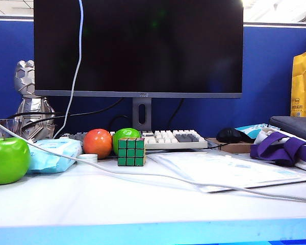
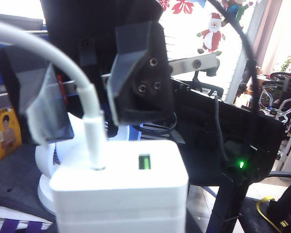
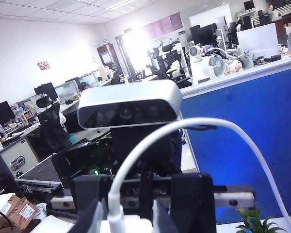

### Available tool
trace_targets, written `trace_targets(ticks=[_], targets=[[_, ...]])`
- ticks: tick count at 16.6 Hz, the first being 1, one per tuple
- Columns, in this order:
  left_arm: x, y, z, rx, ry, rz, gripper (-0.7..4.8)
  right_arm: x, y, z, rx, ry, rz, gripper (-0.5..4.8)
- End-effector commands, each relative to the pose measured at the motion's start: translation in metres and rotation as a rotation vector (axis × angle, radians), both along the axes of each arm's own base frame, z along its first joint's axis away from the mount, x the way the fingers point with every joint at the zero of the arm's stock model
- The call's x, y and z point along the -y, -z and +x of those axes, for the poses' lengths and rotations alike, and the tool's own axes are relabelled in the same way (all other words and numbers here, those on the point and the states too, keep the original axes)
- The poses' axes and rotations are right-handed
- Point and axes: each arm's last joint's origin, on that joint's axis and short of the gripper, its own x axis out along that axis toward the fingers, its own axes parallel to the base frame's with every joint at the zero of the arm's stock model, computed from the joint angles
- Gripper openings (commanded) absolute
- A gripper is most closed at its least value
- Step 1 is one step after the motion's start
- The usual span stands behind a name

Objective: Pick up the Type-C charging cable and the charging base, insert one end of the Type-C charger into the corresponding slot on the base, and finally place the plugged-in charger back on the table.

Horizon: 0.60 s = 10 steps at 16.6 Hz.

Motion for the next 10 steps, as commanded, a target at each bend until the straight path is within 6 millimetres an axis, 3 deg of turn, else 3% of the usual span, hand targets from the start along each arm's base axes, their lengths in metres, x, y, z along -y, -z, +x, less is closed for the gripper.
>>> trace_targets(ticks=[1,7,10], targets=[[-0.0014,-0.0051,-0.0027,0.037,0.003,-0.018,-0.07,0.0014,-0.0022,-0.0020,0.015,-0.011,0.003,1.44],[-0.0014,-0.0051,-0.0027,0.034,0.004,-0.018,-0.07,0.0009,-0.0022,-0.0024,0.015,-0.016,0.001,1.02],[-0.0014,-0.0051,-0.0027,0.033,0.003,-0.018,-0.07,-0.0046,-0.0020,-0.0064,0.016,-0.042,0.000,0.52]])
